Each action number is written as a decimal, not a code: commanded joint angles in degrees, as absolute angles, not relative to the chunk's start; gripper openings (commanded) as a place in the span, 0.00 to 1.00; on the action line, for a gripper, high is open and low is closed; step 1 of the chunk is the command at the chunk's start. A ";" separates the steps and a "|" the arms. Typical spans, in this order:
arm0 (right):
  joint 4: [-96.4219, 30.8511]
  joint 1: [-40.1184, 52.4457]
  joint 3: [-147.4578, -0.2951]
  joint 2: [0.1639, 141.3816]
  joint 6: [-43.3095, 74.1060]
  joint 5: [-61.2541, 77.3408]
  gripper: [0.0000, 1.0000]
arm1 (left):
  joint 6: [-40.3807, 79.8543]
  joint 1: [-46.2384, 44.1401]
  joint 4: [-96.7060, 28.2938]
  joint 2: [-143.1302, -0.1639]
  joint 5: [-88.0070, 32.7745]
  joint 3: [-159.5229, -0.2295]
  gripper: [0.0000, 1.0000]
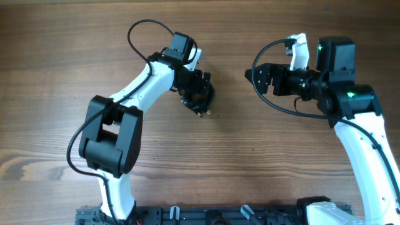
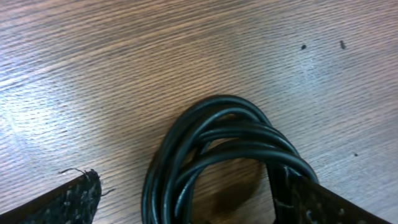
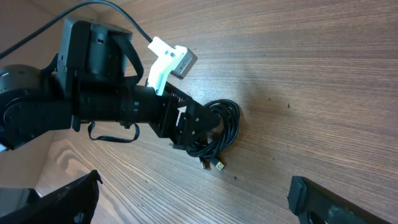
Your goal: Untangle cables
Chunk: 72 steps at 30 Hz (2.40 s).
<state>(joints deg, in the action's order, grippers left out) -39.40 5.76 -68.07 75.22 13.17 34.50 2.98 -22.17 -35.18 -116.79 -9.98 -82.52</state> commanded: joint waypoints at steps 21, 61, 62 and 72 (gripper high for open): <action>-39.16 5.93 -69.25 76.31 14.20 33.95 1.00 | 3.25 -22.00 -33.36 -121.38 -7.84 -80.51 0.07; -19.53 18.55 -69.25 83.20 29.61 40.56 0.71 | 3.44 -8.80 -31.24 -115.11 -88.16 -82.63 0.04; -18.90 18.96 -69.25 83.59 30.17 40.53 0.71 | 3.44 -8.80 -31.24 -115.11 -87.26 -82.63 0.04; -18.02 21.61 -69.25 88.03 36.18 38.41 0.56 | 3.42 -9.28 -31.22 -115.11 -85.84 -82.63 0.04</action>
<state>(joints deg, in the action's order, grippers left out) -18.63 21.10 -68.10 86.19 33.36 39.18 3.11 -8.95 -31.42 -117.10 -84.75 -81.60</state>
